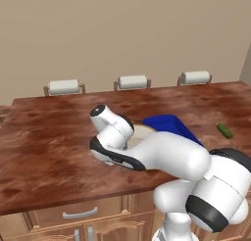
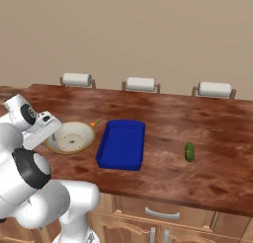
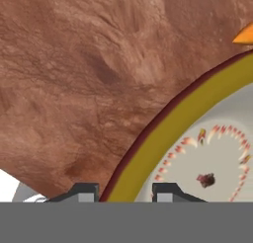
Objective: Place the two vegetables and bowl onto the tray for setting up a vegetable dip station.
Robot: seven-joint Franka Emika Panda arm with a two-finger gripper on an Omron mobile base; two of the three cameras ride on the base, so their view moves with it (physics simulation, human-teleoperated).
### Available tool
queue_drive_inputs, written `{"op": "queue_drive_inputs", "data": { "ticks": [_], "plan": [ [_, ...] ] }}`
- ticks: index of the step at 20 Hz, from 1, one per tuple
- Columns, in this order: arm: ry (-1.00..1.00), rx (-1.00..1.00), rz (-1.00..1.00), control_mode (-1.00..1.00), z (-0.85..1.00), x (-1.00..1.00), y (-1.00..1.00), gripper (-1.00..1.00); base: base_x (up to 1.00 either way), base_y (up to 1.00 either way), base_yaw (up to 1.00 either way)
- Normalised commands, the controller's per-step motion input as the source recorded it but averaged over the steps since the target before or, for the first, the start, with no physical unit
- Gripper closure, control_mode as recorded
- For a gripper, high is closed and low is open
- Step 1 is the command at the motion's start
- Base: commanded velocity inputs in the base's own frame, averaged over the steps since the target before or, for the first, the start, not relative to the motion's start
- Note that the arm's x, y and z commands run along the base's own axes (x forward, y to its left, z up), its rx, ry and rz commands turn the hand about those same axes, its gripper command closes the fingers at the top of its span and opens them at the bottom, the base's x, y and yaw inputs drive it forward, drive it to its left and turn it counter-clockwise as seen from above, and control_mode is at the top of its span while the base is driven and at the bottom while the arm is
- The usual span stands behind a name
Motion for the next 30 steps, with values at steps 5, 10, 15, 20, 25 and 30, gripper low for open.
{"op": "queue_drive_inputs", "data": {
  "ticks": [5, 10, 15, 20, 25, 30],
  "plan": [
    [0.03, 0.0, 0.09, -1.0, 0.29, -0.01, -0.2, 1.0, 0.0, 0.0, 0.0],
    [0.11, 0.0, 0.07, -1.0, 0.21, 0.0, -0.26, 1.0, 0.0, 0.0, 0.0],
    [0.11, 0.0, 0.07, -1.0, 0.17, 0.0, -0.29, 1.0, 0.0, 0.0, 0.0],
    [0.02, 0.0, 0.1, -1.0, 0.19, 0.06, -0.28, 1.0, 0.0, 0.0, 0.0],
    [0.0, 0.0, 0.11, -1.0, 0.15, 0.11, -0.25, 1.0, 0.0, 0.0, 0.0],
    [0.0, 0.0, 0.08, -1.0, 0.09, 0.13, -0.29, 1.0, 0.0, 0.0, 0.0]
  ]
}}
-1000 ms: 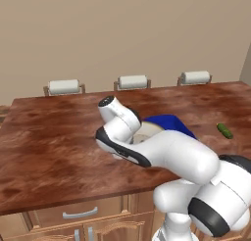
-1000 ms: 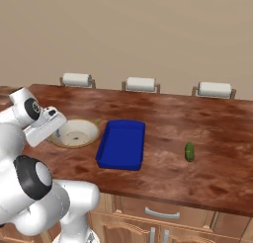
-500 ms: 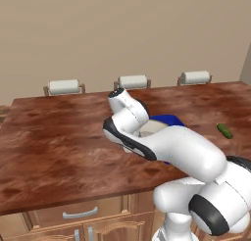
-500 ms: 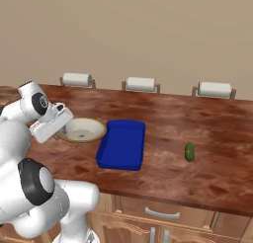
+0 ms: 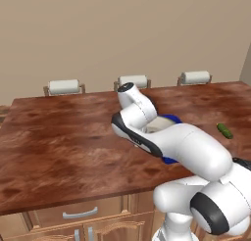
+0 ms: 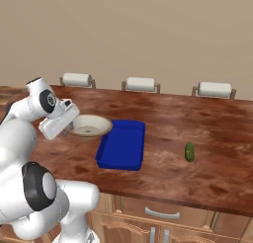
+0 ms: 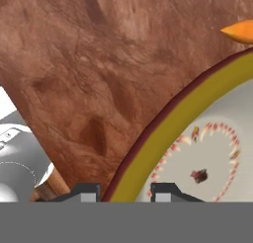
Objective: Place the two vegetables and bowl onto the tray for setting up a vegetable dip station.
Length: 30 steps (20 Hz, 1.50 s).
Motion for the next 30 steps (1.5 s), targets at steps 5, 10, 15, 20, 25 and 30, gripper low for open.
{"op": "queue_drive_inputs", "data": {
  "ticks": [5, 10, 15, 20, 25, 30],
  "plan": [
    [0.05, 0.0, 0.07, -1.0, 0.06, 0.13, -0.32, 1.0, 0.0, 0.0, 0.0],
    [0.05, 0.0, 0.06, -1.0, 0.05, 0.11, -0.31, 1.0, 0.0, 0.0, 0.0],
    [0.0, 0.0, 0.07, -1.0, 0.07, 0.08, -0.29, 1.0, 0.0, 0.0, 0.0],
    [0.0, 0.0, 0.07, -1.0, 0.03, 0.08, -0.29, 1.0, 0.0, 0.0, 0.0],
    [0.0, 0.03, 0.06, -1.0, 0.01, 0.06, -0.26, 1.0, 0.0, 0.0, 0.0],
    [0.0, 0.05, 0.03, -1.0, 0.0, 0.06, -0.24, 1.0, 0.0, 0.0, 0.0]
  ]
}}
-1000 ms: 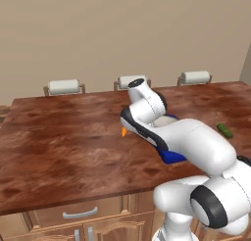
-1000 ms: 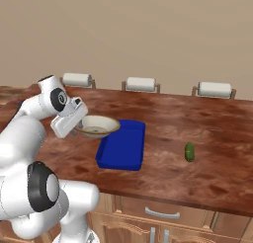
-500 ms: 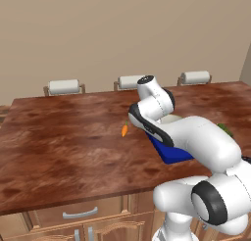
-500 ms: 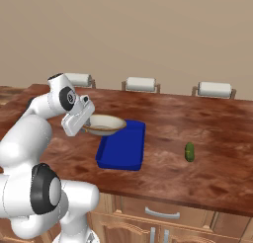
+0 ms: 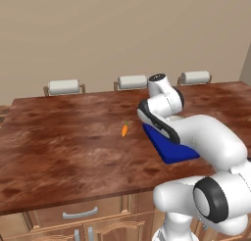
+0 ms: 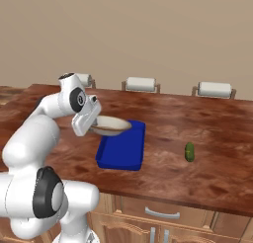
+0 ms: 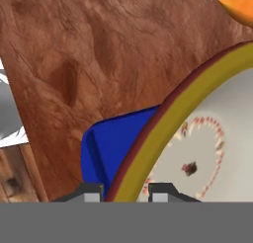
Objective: Place the two vegetables and bowl onto the tray for setting up a vegetable dip station.
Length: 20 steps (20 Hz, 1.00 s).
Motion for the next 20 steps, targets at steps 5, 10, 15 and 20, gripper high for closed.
{"op": "queue_drive_inputs", "data": {
  "ticks": [5, 10, 15, 20],
  "plan": [
    [-0.01, 0.07, 0.0, -1.0, 0.0, 0.08, -0.21, 1.0, 0.0, 0.0, 0.0],
    [-0.08, 0.07, 0.0, -1.0, 0.0, 0.02, -0.17, 1.0, 0.0, 0.0, 0.0],
    [-0.19, 0.03, 0.01, -1.0, 0.0, 0.0, -0.09, 1.0, 0.0, 0.0, 0.0],
    [-0.14, 0.0, 0.0, -1.0, 0.0, 0.01, -0.06, 1.0, 0.0, 0.0, 0.0]
  ]
}}
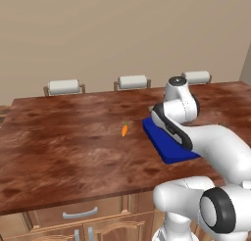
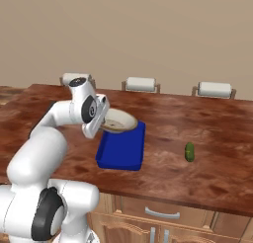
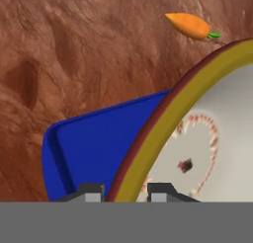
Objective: Place the two vegetables and bowl onto the tray for setting up a vegetable dip station.
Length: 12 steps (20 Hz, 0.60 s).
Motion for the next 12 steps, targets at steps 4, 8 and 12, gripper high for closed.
{"op": "queue_drive_inputs", "data": {
  "ticks": [4, 8, 12],
  "plan": [
    [0.0, 0.0, 0.0, -1.0, 0.0, 0.1, -0.12, 1.0, 0.0, 0.0, 0.0],
    [0.01, 0.0, 0.0, -1.0, 0.0, 0.07, -0.19, 1.0, 0.0, 0.0, 0.0],
    [0.01, 0.0, 0.01, -1.0, 0.0, 0.1, -0.16, 1.0, 0.0, 0.0, 0.0]
  ]
}}
